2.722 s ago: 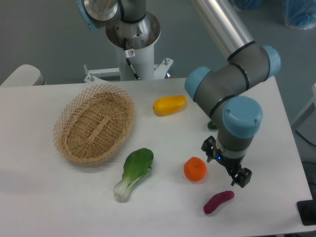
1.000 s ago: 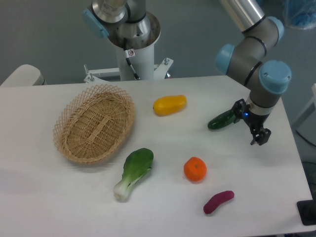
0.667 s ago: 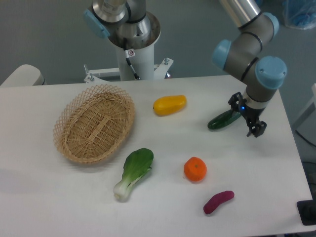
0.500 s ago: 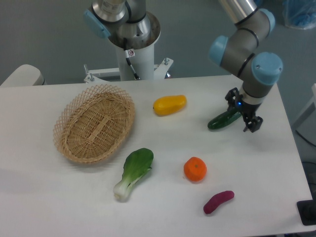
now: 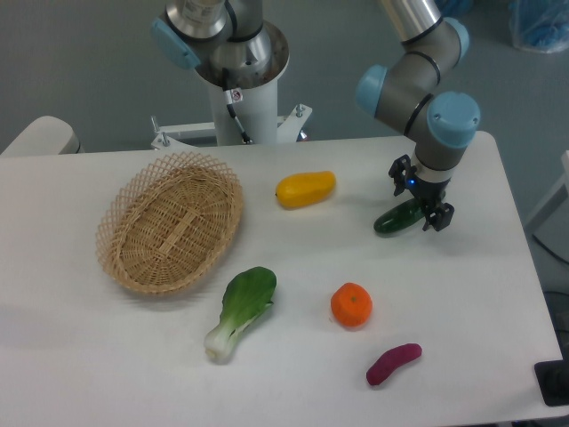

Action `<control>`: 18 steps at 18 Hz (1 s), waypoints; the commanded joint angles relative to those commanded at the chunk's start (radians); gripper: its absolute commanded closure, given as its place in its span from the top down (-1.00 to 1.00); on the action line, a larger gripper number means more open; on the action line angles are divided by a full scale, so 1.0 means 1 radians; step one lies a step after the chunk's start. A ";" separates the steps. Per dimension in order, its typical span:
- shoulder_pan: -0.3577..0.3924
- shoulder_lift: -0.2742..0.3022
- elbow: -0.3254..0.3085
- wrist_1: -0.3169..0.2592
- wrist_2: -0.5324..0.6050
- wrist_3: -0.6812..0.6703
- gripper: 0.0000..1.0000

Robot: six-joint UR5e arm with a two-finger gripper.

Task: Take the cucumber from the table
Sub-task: 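Lower the open gripper onto the green cucumber and close on it, then lift the held cucumber and carry it toward the purple eggplant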

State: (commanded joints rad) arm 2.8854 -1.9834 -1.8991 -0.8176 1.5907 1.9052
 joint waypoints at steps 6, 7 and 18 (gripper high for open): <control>-0.009 -0.003 0.009 -0.003 0.000 -0.084 -0.52; -0.009 -0.003 0.014 -0.003 0.000 -0.098 -0.58; -0.058 0.009 0.204 -0.113 -0.003 -0.103 -0.66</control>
State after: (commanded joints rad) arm 2.8273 -1.9742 -1.6954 -0.9309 1.5877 1.8024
